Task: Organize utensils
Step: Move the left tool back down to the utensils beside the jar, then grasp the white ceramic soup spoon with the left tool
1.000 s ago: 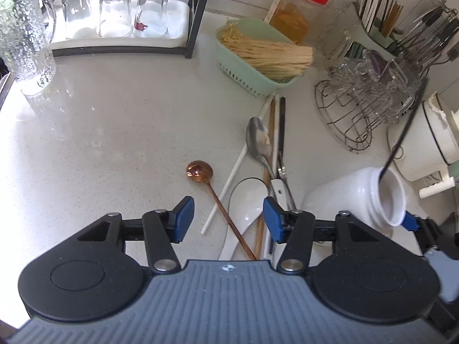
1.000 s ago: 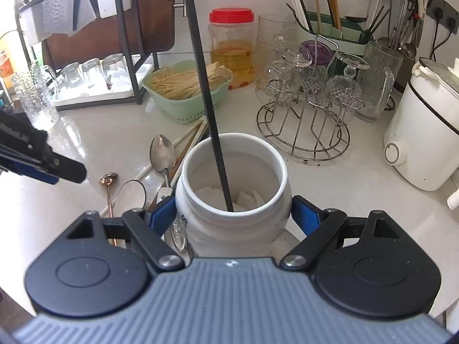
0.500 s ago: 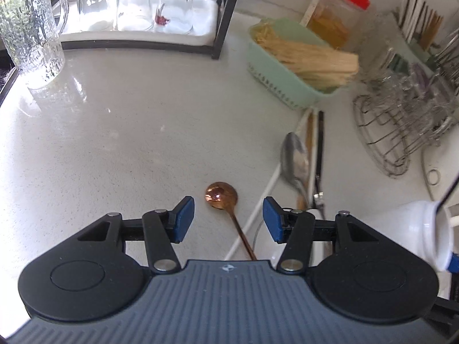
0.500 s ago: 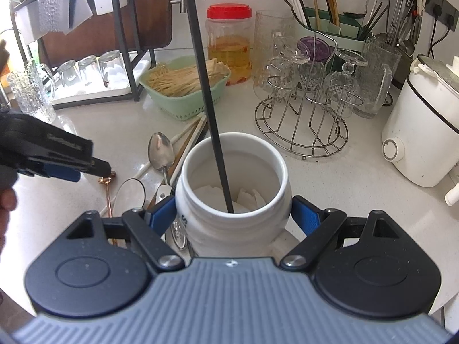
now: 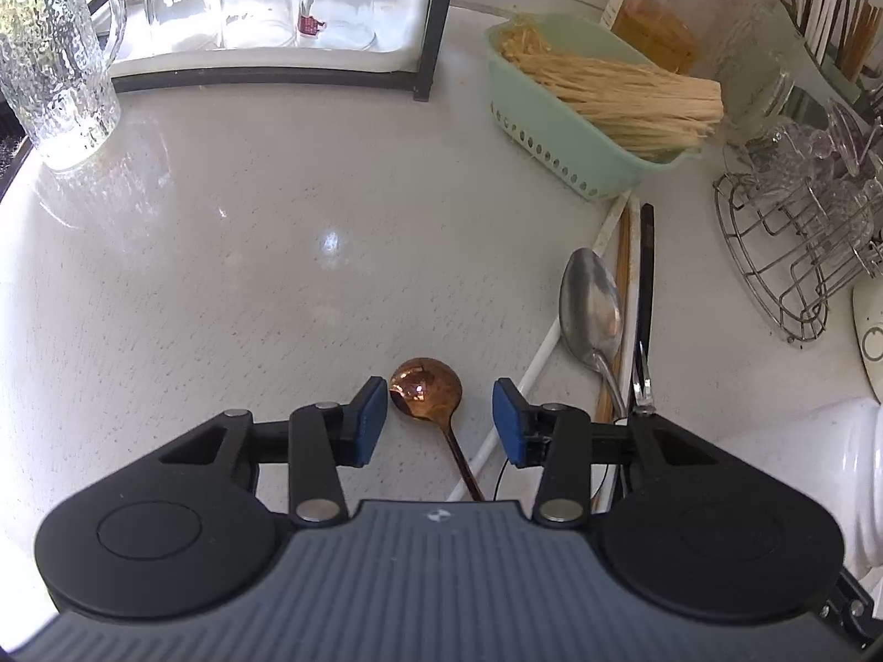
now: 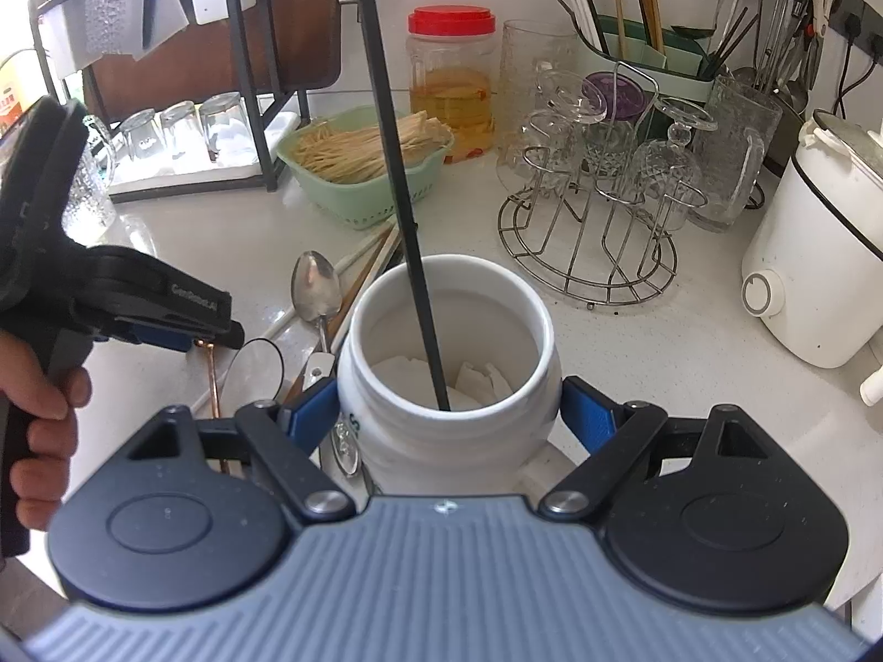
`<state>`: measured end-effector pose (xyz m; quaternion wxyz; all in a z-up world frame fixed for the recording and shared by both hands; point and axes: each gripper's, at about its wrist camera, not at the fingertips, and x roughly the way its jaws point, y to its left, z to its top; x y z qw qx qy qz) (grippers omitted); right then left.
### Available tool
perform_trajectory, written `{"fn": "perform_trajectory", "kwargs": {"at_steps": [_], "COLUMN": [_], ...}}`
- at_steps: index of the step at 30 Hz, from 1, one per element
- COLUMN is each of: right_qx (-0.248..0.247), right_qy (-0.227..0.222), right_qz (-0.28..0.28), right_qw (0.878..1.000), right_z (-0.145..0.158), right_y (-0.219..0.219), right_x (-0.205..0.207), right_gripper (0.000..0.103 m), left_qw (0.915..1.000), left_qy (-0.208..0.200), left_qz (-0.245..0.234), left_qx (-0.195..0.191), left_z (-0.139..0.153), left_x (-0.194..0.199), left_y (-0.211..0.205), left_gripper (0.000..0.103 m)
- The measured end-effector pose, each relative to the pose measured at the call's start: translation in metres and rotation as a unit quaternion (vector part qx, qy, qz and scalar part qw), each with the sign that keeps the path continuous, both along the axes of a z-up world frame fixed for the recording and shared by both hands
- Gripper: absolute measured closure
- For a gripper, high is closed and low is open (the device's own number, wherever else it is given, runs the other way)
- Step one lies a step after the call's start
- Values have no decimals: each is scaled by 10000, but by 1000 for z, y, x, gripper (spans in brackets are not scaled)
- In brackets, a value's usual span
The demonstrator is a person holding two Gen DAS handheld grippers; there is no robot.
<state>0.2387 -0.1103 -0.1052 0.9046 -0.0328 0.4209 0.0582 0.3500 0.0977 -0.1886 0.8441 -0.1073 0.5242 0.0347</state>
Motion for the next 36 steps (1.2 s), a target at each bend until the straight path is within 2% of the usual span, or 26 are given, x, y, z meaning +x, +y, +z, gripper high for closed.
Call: {"fn": "perform_trajectory", "kwargs": {"at_steps": [5,16,36], "right_qx": [-12,-84,-129], "right_qy": [19,45,-135], "right_qz": [-6,-47,-105], "right_qw": [10000,9999,9998], "right_z": [0,0,-4], "right_y": [0,2,6], "right_x": [1,2,-3], "right_gripper": [14,14,14], "left_qw": [9996,9993,9934], "left_qy": [63,-14,-561], "left_qz": [-79,-359,-907], "left_qx": [249,51,-430], "left_z": [1,7,65], "left_x": [3,-1,-33], "left_y": [-5,1,-3], "left_gripper": [69,70,71]}}
